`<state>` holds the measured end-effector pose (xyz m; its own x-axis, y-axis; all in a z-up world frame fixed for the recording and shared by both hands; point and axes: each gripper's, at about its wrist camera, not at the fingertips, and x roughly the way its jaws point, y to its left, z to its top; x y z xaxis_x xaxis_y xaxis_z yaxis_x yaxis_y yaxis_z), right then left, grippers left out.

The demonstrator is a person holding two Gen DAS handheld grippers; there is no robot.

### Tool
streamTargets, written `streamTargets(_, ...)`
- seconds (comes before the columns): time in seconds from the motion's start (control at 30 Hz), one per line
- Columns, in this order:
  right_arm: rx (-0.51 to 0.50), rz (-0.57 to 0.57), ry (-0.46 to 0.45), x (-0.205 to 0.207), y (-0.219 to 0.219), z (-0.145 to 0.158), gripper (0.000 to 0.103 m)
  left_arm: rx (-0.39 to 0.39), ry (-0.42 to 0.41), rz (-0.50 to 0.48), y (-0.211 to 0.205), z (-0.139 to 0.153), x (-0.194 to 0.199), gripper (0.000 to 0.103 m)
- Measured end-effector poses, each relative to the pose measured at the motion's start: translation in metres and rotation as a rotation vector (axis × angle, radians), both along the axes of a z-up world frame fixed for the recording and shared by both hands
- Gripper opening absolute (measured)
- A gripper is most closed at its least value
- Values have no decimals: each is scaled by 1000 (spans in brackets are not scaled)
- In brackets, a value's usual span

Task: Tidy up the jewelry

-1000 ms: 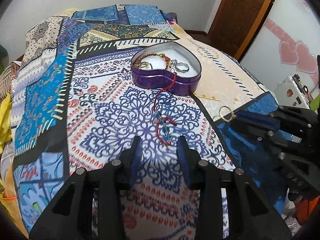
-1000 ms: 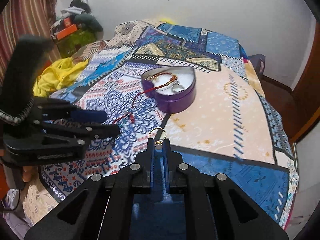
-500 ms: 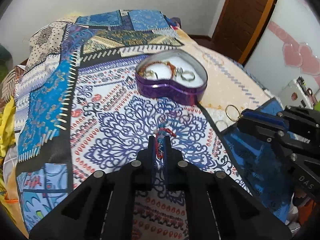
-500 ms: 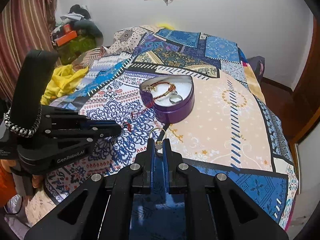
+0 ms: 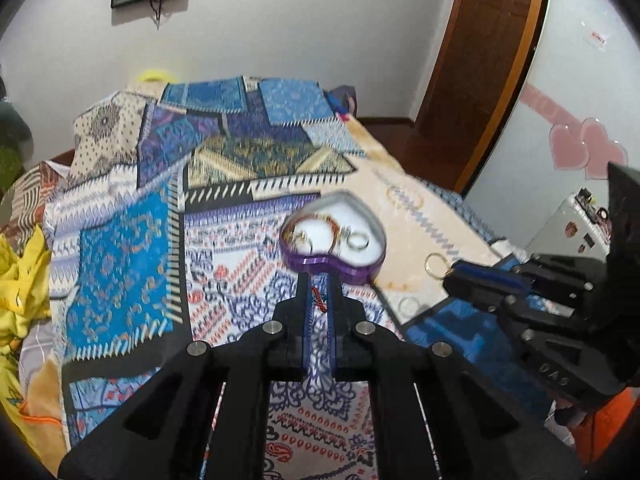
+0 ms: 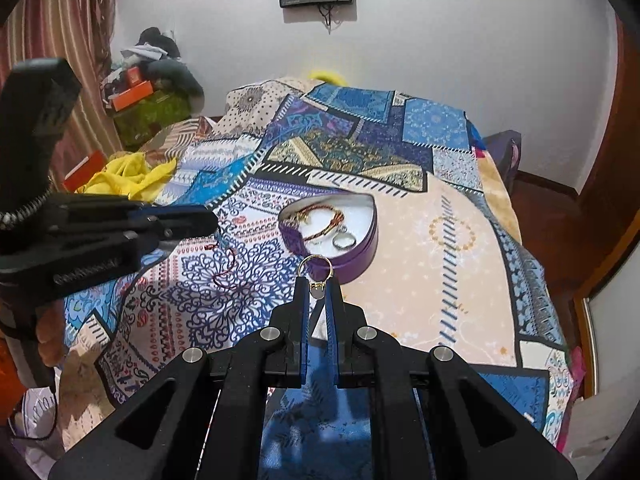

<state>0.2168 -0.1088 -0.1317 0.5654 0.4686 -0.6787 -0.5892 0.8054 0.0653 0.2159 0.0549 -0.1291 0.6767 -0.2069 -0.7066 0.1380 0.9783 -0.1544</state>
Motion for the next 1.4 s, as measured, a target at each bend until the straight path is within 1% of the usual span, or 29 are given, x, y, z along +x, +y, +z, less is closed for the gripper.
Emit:
streamTargets(0.23, 16, -5, -35, 6, 1, 12, 7, -1, -70, -8, -5, 28, 8, 5)
streamTargets(0.4, 26, -6, -58, 13, 5, 19, 7, -18, -111, -18, -9, 45, 20, 5)
streamTargets(0.5, 34, -10, -71, 20, 6, 24, 7, -23, -134, -20, -11, 52, 27, 5)
streamTargets(0.63, 49, -19, -84, 32, 6, 29, 7, -28, -149, -24, -13, 54, 37, 5)
streamTargets(0.77, 52, -31, -89, 44, 6, 29, 7, -33, -146, -26, -14, 49, 47, 5)
streamTargets(0.93, 37, -31, -74, 60, 9, 23, 7, -26, -121, -24, -16, 34, 62, 5)
streamTargets(1.1, 23, 7, -23, 72, 15, 12, 7, -26, -77, -21, -16, 14, 78, 5)
streamTargets(1.3, -17, 33, 10, 80, 24, -3, 7, -60, 14, -16, -10, -16, 98, 5)
streamTargets(1.4, -14, 45, 45, 85, 27, -11, 7, -100, 67, -28, -6, -28, 106, 5)
